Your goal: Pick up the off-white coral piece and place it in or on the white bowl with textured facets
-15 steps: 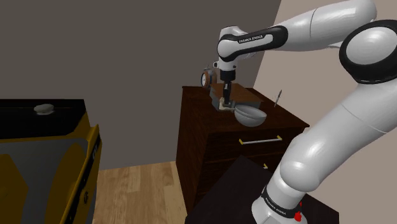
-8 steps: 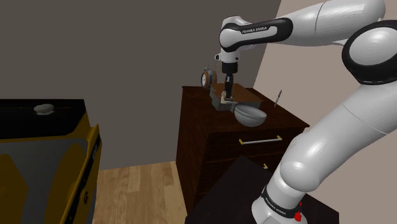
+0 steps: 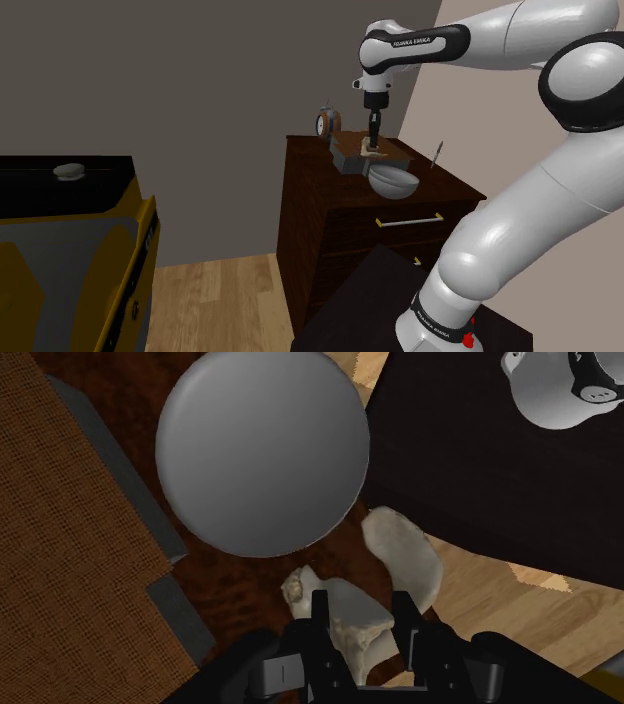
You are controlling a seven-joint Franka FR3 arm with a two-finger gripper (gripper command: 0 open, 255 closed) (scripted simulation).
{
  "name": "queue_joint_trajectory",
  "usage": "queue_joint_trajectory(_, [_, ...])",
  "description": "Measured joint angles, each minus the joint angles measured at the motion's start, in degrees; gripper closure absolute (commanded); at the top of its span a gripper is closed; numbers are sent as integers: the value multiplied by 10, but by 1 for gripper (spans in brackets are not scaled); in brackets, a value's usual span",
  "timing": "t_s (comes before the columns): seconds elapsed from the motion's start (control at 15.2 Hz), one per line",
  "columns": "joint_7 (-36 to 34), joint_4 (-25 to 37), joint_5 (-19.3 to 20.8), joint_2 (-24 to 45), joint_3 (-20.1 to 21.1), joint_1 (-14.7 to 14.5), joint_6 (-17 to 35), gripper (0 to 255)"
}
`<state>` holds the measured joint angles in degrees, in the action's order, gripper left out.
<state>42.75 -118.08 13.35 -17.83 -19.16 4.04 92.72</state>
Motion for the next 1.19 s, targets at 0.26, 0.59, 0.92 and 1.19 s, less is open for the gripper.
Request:
queue_joint_trajectory(0.26, [53,6,18,0,-36,22,4,255])
queue_joint_trajectory(0.59, [104,6,34,3,-72,42,19,255])
queue_joint_trajectory(0.92, [105,-26,37,7,-80,45,56,255])
queue_joint_trajectory(1.19, [101,-54,40,10,-85,47,87,255])
